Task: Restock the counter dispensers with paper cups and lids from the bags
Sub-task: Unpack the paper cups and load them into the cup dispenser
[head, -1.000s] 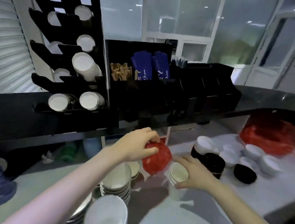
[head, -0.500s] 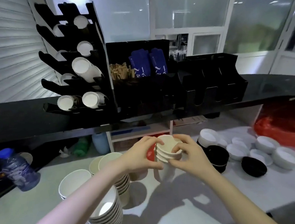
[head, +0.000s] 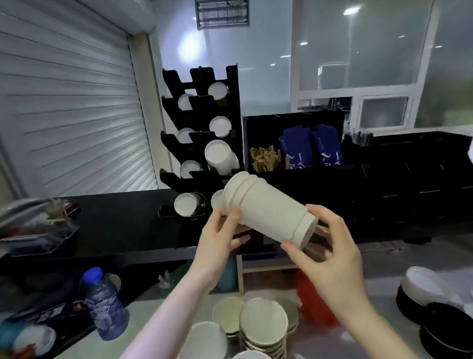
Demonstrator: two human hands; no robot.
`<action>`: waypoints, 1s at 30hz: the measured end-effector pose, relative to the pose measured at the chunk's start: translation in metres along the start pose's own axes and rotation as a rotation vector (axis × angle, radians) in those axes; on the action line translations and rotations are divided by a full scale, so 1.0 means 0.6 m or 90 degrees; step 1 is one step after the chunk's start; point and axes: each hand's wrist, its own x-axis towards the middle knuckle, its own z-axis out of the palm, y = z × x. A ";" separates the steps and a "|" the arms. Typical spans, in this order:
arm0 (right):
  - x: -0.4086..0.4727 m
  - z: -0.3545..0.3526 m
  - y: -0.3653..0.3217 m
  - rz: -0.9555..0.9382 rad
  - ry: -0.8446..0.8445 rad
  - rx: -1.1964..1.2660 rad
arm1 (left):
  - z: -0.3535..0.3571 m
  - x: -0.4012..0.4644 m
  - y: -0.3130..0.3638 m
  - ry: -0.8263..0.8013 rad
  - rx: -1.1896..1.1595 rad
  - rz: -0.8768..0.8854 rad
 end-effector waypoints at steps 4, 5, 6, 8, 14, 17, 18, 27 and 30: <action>0.059 0.051 -0.026 -0.040 -0.028 -0.067 | -0.111 0.051 -0.024 0.090 0.497 0.192; 0.076 0.065 -0.031 -0.055 -0.043 -0.099 | -0.135 0.063 -0.033 0.087 0.604 0.230; 0.092 0.079 -0.035 -0.075 -0.060 -0.135 | -0.155 0.076 -0.043 0.071 0.681 0.259; 0.121 0.110 -0.041 -0.117 -0.100 -0.228 | -0.183 0.101 -0.060 0.019 0.781 0.302; 0.165 0.192 -0.042 -0.194 -0.187 -0.447 | -0.201 0.138 -0.083 -0.078 0.798 0.340; 0.169 0.228 -0.030 -0.220 -0.241 -0.538 | -0.206 0.141 -0.096 -0.075 0.749 0.352; 0.169 0.239 -0.024 -0.223 -0.256 -0.571 | -0.208 0.142 -0.100 -0.074 0.745 0.357; 0.189 0.295 0.018 -0.192 -0.303 -0.697 | -0.208 0.151 -0.104 -0.053 0.766 0.436; 0.189 0.300 0.037 -0.181 -0.295 -0.676 | -0.208 0.151 -0.105 -0.047 0.750 0.442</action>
